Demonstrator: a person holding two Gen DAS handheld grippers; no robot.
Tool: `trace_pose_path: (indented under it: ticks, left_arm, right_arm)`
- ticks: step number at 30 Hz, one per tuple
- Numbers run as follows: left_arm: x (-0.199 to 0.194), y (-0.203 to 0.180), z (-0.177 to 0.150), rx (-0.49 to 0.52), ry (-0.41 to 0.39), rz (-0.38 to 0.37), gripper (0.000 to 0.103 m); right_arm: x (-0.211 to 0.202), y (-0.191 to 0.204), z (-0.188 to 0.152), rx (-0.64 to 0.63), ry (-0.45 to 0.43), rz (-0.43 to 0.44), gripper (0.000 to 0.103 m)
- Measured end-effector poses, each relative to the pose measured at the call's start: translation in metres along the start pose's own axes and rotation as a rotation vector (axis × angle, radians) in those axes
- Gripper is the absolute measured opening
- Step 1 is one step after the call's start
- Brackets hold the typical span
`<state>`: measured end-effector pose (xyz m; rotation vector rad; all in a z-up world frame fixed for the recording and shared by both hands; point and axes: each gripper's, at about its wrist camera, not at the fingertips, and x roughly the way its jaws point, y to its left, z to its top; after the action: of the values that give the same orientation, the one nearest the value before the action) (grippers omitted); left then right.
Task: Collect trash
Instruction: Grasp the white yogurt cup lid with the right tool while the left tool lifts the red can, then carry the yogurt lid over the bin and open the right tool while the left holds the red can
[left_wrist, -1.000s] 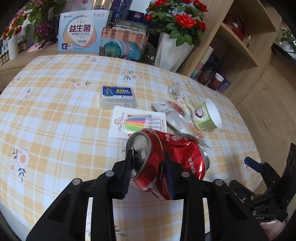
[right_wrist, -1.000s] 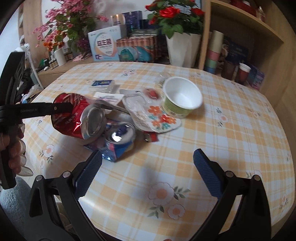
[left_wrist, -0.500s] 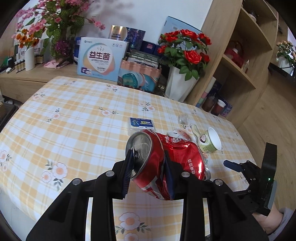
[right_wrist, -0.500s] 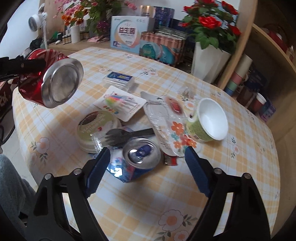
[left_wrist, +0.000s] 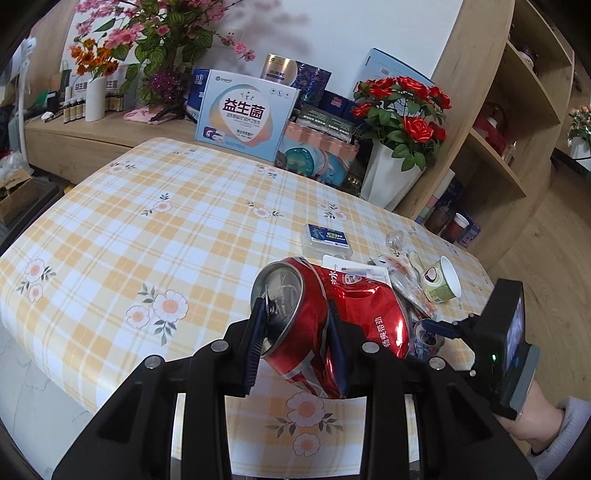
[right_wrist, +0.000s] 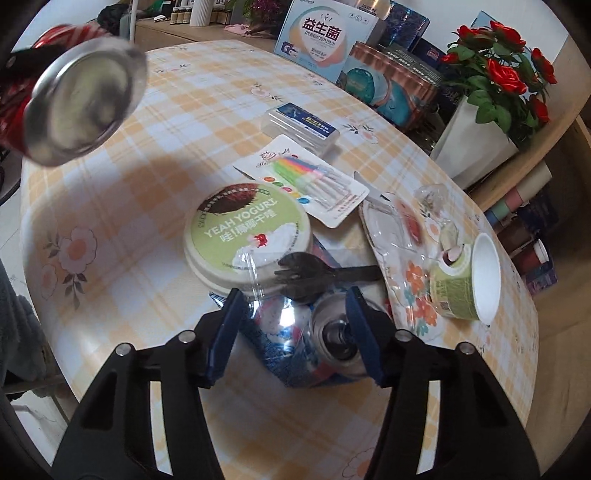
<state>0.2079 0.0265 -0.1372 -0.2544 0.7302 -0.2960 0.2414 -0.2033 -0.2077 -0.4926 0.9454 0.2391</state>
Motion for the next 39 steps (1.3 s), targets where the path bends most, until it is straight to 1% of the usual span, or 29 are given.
trace_pose_path:
  ticks: [2, 5, 7, 9, 12, 13, 14, 15, 16, 18, 21, 27, 29, 30, 31, 35, 38, 39]
  left_arm:
    - [-0.004, 0.005, -0.003, -0.011, -0.004, 0.003, 0.031]
    - [-0.009, 0.011, -0.004, -0.023, -0.011, 0.004, 0.031]
    - [-0.010, 0.013, -0.005, -0.033, -0.013, 0.002, 0.031]
    - [-0.011, 0.014, -0.006, -0.028, -0.014, 0.005, 0.031]
    - [-0.011, 0.018, -0.007, -0.036, -0.014, 0.006, 0.031]
    - [-0.011, 0.019, -0.008, -0.041, -0.014, 0.008, 0.031]
    - [-0.012, 0.021, -0.008, -0.048, -0.016, 0.010, 0.031]
    - [-0.011, 0.022, -0.009, -0.053, -0.016, 0.012, 0.031]
    - [-0.012, 0.024, -0.010, -0.060, -0.015, 0.012, 0.031]
    - [-0.013, 0.027, -0.011, -0.067, -0.012, 0.015, 0.031]
    - [-0.017, 0.032, -0.013, -0.076, -0.013, 0.023, 0.031]
    - [-0.025, 0.044, -0.016, -0.085, -0.021, 0.047, 0.031]
    - [-0.026, 0.047, -0.017, -0.089, -0.020, 0.051, 0.031]
    - [-0.027, 0.049, -0.017, -0.092, -0.020, 0.051, 0.031]
    - [-0.027, 0.051, -0.018, -0.096, -0.019, 0.052, 0.031]
    - [-0.028, 0.053, -0.020, -0.100, -0.019, 0.050, 0.031]
    - [-0.030, 0.053, -0.021, -0.100, -0.024, 0.047, 0.031]
    - [-0.031, 0.054, -0.021, -0.100, -0.026, 0.046, 0.031]
  right_arm:
    - [-0.002, -0.002, 0.004, 0.027, 0.001, 0.033, 0.057]
    - [-0.009, 0.000, 0.007, 0.028, -0.009, 0.053, 0.057]
    - [-0.013, -0.002, 0.006, 0.047, -0.018, 0.078, 0.060]
    - [-0.018, -0.011, 0.006, 0.115, -0.032, 0.144, 0.061]
    - [-0.023, -0.014, 0.012, 0.158, -0.050, 0.197, 0.065]
    - [-0.025, -0.011, 0.017, 0.140, -0.057, 0.208, 0.073]
    - [-0.025, -0.007, 0.021, 0.124, -0.059, 0.218, 0.085]
    - [-0.024, -0.003, 0.027, 0.100, -0.058, 0.242, 0.092]
    - [-0.021, 0.001, 0.034, 0.069, -0.050, 0.262, 0.096]
    - [-0.010, 0.005, 0.047, 0.017, -0.018, 0.253, 0.096]
    - [0.011, 0.003, 0.063, -0.017, 0.054, 0.245, 0.096]
    - [0.045, 0.002, 0.076, -0.019, 0.174, 0.257, 0.095]
    - [0.057, 0.001, 0.077, 0.005, 0.221, 0.265, 0.090]
    - [0.060, 0.001, 0.077, 0.013, 0.236, 0.271, 0.091]
    - [0.061, 0.001, 0.078, 0.026, 0.241, 0.273, 0.086]
    - [0.060, 0.000, 0.078, 0.047, 0.249, 0.281, 0.085]
    - [0.048, -0.006, 0.081, 0.090, 0.187, 0.300, 0.085]
    - [0.040, -0.010, 0.083, 0.122, 0.143, 0.323, 0.085]
